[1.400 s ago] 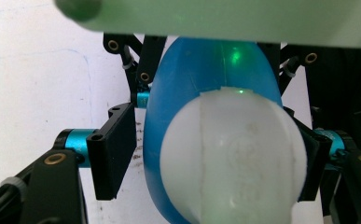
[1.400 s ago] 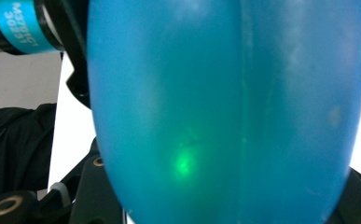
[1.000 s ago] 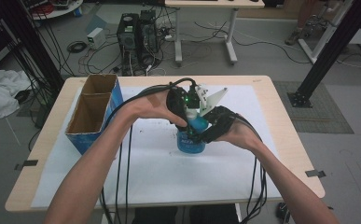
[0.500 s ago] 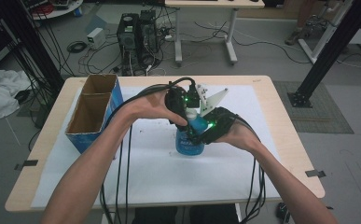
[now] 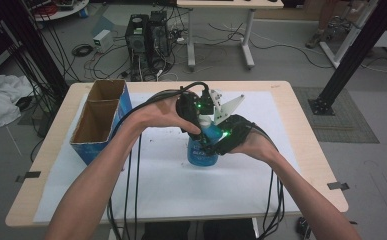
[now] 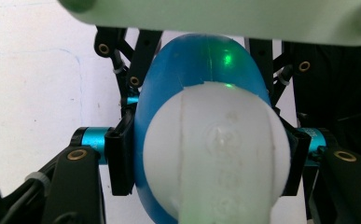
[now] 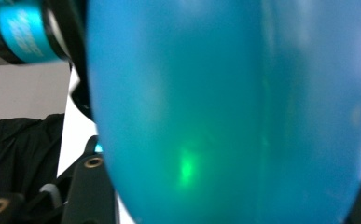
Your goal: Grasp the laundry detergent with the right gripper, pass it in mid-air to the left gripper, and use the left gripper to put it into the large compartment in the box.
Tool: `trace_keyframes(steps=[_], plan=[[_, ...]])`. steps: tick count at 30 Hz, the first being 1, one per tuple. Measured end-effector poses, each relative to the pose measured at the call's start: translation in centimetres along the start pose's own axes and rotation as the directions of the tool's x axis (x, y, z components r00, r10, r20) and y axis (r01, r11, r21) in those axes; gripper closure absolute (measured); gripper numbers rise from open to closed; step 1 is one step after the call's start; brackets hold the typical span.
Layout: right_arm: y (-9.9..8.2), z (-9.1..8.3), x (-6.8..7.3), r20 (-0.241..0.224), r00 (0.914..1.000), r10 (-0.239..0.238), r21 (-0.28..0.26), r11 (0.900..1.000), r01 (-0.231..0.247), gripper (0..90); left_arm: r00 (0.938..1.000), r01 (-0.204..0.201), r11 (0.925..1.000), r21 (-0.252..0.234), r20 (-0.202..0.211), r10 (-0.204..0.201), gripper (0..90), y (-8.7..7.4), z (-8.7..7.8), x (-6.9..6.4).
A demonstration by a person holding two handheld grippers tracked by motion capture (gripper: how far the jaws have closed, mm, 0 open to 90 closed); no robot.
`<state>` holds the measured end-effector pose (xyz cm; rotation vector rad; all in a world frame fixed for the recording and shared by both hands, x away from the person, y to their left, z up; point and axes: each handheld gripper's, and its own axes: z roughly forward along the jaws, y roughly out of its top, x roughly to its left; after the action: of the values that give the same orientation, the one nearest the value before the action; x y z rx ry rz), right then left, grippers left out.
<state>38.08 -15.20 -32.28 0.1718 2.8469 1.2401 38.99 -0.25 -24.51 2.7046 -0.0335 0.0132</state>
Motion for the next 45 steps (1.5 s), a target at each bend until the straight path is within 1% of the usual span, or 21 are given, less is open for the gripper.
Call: trace_keyframes(steps=[1, 6, 8, 12, 14, 15, 16, 22, 24, 25, 27, 28, 30, 32, 33, 34, 37, 40, 42, 43, 45], plan=[[-0.1, 0.0, -0.1, -0.002, 1.0, 0.003, 0.003, 1.0, -0.003, 39.5, 1.0, -0.004, 1.0, 0.003, 0.002, 0.004, 38.0, 0.0, -0.1, 0.0], [-0.1, 0.0, -0.1, -0.006, 1.0, 0.002, 0.0, 1.0, -0.002, 39.3, 1.0, -0.001, 1.0, -0.001, 0.001, 0.001, 38.0, -0.1, -0.2, -0.1], [0.0, 0.0, 0.0, -0.004, 1.0, 0.004, -0.007, 1.0, -0.004, 39.2, 1.0, -0.005, 1.0, 0.005, -0.004, 0.005, 38.0, -0.1, -0.2, -0.1], [-0.1, 0.0, 0.1, 0.002, 1.0, 0.006, 0.0, 1.0, -0.006, 35.4, 1.0, -0.004, 0.9999, 0.016, 0.008, 0.004, 38.0, -0.1, 0.0, -0.2], [-0.1, 0.0, 0.0, 0.001, 1.0, 0.003, 0.0, 1.0, -0.003, 35.4, 1.0, -0.004, 0.9999, 0.016, 0.008, 0.004, 38.0, -0.1, 0.0, -0.2], [-0.1, -0.1, 0.1, 0.0, 1.0, 0.009, 0.0, 1.0, -0.009, 33.8, 0.9999, -0.01, 0.9999, 0.004, 0.003, 0.01, 38.0, -0.1, -0.1, -0.2], [-0.1, -0.1, 0.1, 0.0, 1.0, 0.009, 0.0, 1.0, -0.009, 33.8, 0.9999, -0.01, 0.9999, 0.004, 0.003, 0.01, 38.0, -0.1, -0.1, -0.2], [-0.1, -0.2, 0.2, -0.004, 0.9999, 0.01, 0.009, 0.9999, -0.01, 30.7, 0.9999, -0.003, 0.9999, 0.015, 0.014, 0.003, 38.0, -0.1, -0.1, -0.2], [-0.2, -0.2, 0.2, -0.005, 0.9999, 0.013, 0.013, 0.9998, -0.013, 29.5, 0.9999, -0.005, 0.9998, 0.018, 0.009, 0.005, 38.0, -0.1, -0.2, -0.2], [-0.3, -0.2, 0.2, -0.003, 0.9999, 0.011, 0.02, 0.9997, -0.011, 26.9, 1.0, -0.003, 0.9999, 0.017, 0.007, 0.003, 38.0, -0.1, -0.2, -0.2], [-0.3, -0.3, 0.2, 0.001, 0.9999, 0.012, 0.029, 0.9995, -0.012, 26.2, 1.0, -0.002, 0.9998, 0.021, 0.004, 0.002, 38.0, -0.2, -0.2, -0.2], [-0.3, -0.4, 0.2, -0.002, 0.9998, 0.02, 0.032, 0.9993, -0.02, 25.6, 1.0, 0.002, 0.9998, 0.021, 0.003, -0.002, 38.0, -0.2, -0.3, -0.2], [-0.5, -0.7, 0.2, 0.011, 0.9998, 0.017, 0.034, 0.9993, -0.018, 25.6, 1.0, 0.005, 0.9997, 0.026, 0.003, -0.005, 38.0, -0.3, -0.4, -0.2], [-0.6, -1.1, 0.1, 0.016, 0.9996, 0.022, 0.029, 0.9993, -0.022, 24.7, 0.9998, 0.017, 0.9995, 0.027, 0.004, -0.017, 38.0, -0.5, -0.6, -0.2], [-0.7, -1.3, 0.0, 0.017, 0.9994, 0.029, 0.03, 0.9991, -0.029, 22.8, 0.9996, 0.029, 0.9991, 0.031, 0.003, -0.029, 38.0, -0.6, -0.8, -0.2], [-0.8, -1.5, 0.0, 0.03, 0.9991, 0.031, 0.041, 0.9987, -0.032, 22.8, 0.9995, 0.032, 0.999, 0.031, 0.002, -0.032, 38.0, -0.6, -0.9, -0.2], [-1.2, -2.0, -0.1, 0.041, 0.9987, 0.03, 0.061, 0.9976, -0.033, 22.7, 0.9989, 0.047, 0.9983, 0.036, -0.011, -0.046, 38.0, -0.8, -1.5, -0.1], [-1.4, -2.6, -0.1, 0.058, 0.9972, 0.047, 0.083, 0.9952, -0.052, 22.7, 0.9979, 0.061, 0.997, 0.048, -0.025, -0.06, 38.0, -0.8, -2.2, -0.2], [-1.6, -3.1, -0.1, 0.078, 0.9958, 0.049, 0.091, 0.9943, -0.056, 22.7, 0.9956, 0.088, 0.9949, 0.05, -0.036, -0.086, 38.0, -0.8, -2.9, -0.2], [-1.7, -3.4, -0.1, 0.09, 0.9945, 0.055, 0.1, 0.993, -0.063, 22.7, 0.9953, 0.089, 0.9943, 0.059, -0.042, -0.087, 38.0, -0.9, -3.3, -0.2], [-2.2, -3.9, -0.4, 0.114, 0.9908, 0.073, 0.13, 0.9876, -0.087, 22.3, 0.9916, 0.12, 0.9907, 0.064, -0.056, -0.117, 38.0, -1.2, -4.2, -0.1]])
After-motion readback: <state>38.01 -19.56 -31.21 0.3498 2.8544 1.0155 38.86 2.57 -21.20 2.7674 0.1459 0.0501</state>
